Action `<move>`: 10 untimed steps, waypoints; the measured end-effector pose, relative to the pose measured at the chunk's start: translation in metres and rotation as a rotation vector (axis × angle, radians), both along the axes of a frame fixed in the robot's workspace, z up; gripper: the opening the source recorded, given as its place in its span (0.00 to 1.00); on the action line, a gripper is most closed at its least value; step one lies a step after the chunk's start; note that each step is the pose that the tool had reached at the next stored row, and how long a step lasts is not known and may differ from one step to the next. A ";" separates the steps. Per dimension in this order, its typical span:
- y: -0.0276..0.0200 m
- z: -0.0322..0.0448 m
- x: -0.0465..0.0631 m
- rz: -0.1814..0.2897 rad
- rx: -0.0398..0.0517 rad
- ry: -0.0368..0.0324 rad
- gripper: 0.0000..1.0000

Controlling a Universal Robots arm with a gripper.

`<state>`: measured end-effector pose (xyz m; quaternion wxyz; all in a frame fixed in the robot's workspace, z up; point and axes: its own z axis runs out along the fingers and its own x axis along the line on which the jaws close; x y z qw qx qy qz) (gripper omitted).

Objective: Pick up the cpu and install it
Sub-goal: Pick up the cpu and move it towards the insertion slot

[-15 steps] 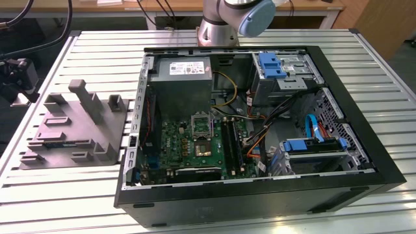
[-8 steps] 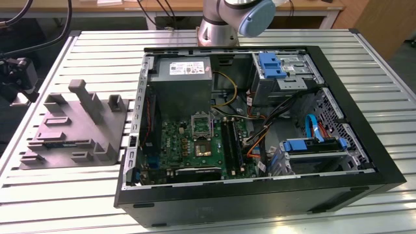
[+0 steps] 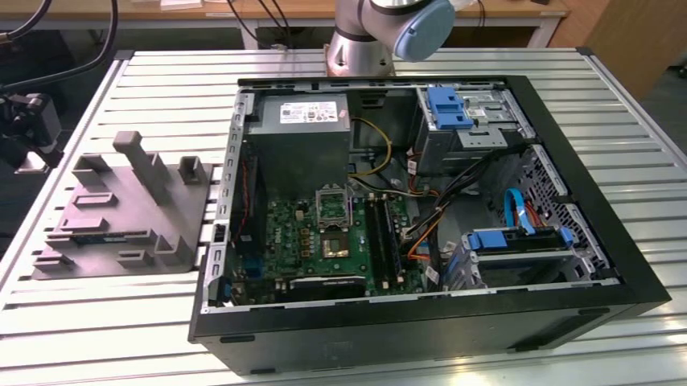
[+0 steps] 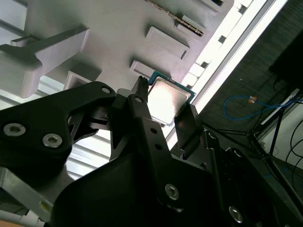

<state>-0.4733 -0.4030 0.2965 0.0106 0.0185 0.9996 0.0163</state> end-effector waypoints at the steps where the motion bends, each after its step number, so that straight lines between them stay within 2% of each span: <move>1: 0.0000 0.0001 0.000 0.000 0.0000 -0.0001 0.47; 10: 0.0000 0.0020 0.000 0.000 -0.0001 0.0001 0.47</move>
